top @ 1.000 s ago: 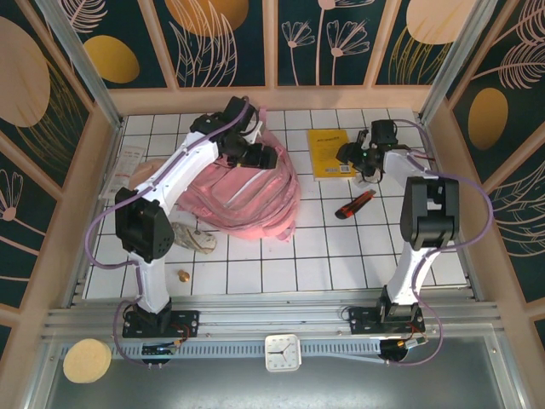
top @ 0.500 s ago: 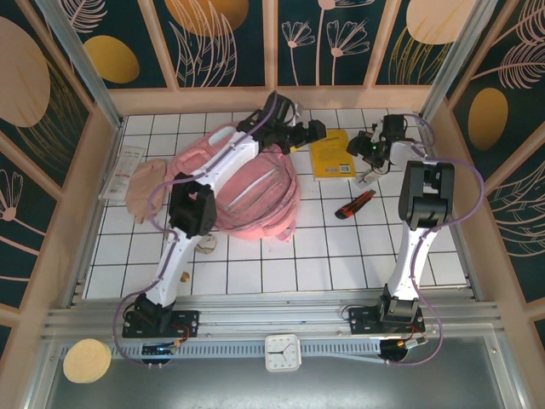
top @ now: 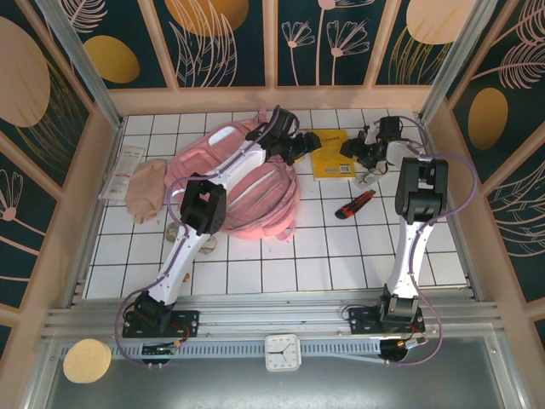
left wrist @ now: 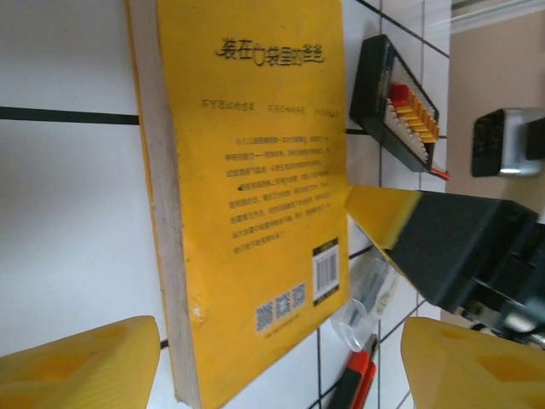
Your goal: Pack the student bag
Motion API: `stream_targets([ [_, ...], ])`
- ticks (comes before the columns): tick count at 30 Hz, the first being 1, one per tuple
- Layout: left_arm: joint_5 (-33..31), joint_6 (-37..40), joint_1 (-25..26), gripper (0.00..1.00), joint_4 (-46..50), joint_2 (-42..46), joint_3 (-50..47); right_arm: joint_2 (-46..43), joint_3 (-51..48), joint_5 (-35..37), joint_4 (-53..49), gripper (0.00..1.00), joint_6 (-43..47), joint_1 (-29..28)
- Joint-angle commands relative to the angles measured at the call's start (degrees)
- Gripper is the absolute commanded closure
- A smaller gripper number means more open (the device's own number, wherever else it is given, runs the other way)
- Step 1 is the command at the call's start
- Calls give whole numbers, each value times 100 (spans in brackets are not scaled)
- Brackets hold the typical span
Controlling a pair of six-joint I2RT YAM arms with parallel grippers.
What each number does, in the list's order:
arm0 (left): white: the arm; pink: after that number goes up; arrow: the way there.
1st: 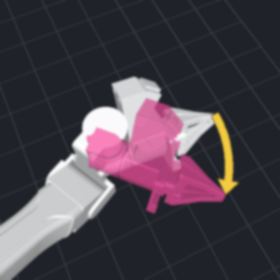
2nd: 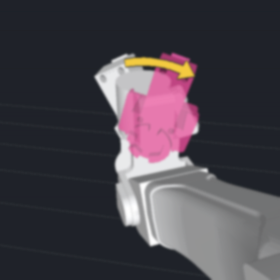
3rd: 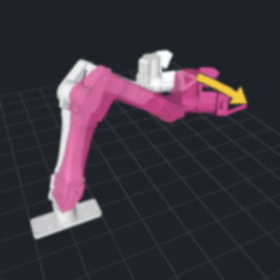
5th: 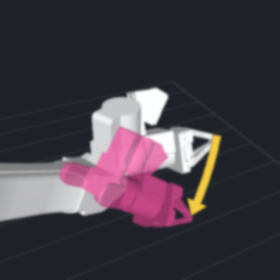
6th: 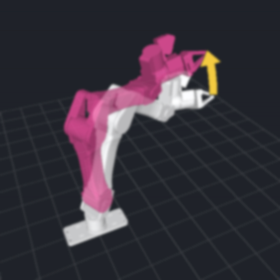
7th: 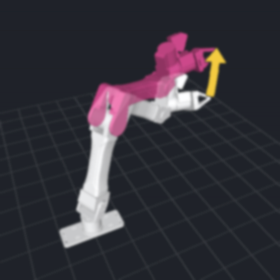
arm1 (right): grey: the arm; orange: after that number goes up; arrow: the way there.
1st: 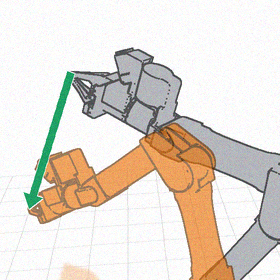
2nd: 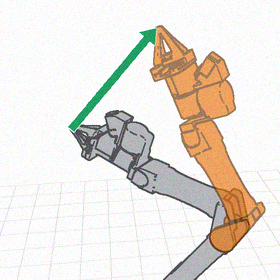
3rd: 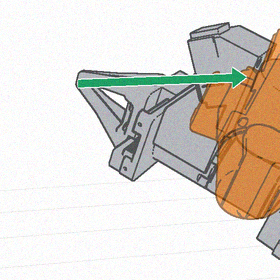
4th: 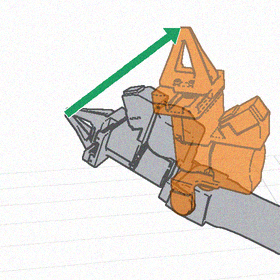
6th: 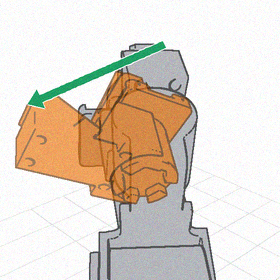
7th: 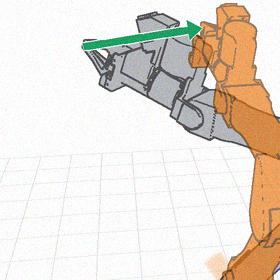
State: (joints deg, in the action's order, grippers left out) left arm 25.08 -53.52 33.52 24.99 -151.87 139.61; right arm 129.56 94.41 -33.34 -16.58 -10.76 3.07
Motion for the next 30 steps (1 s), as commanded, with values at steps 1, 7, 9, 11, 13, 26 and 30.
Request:
stream_targets([
  [1,3,-506,116,27,371,-397,128,240,154,-510,-196,34,175,-43],
  [7,-183,-327,146,31,726,-756,340,340,130,-860,-267,35,326,-109],
  [9,-158,-258,150,33,717,-855,341,368,92,-1145,-229,36,349,-128],
  [11,-74,-234,162,37,600,-914,318,347,-10,-1421,-80,37,313,-132],
  [13,59,-290,176,40,344,-931,244,293,-148,-1822,174,38,248,-154],
  [26,492,-108,119,100,-543,-300,-639,-477,-1140,-2343,1307,43,-306,-152],
  [30,744,-105,72,100,-810,-82,-501,-782,-1366,-2125,1414,42,-423,-75],
])
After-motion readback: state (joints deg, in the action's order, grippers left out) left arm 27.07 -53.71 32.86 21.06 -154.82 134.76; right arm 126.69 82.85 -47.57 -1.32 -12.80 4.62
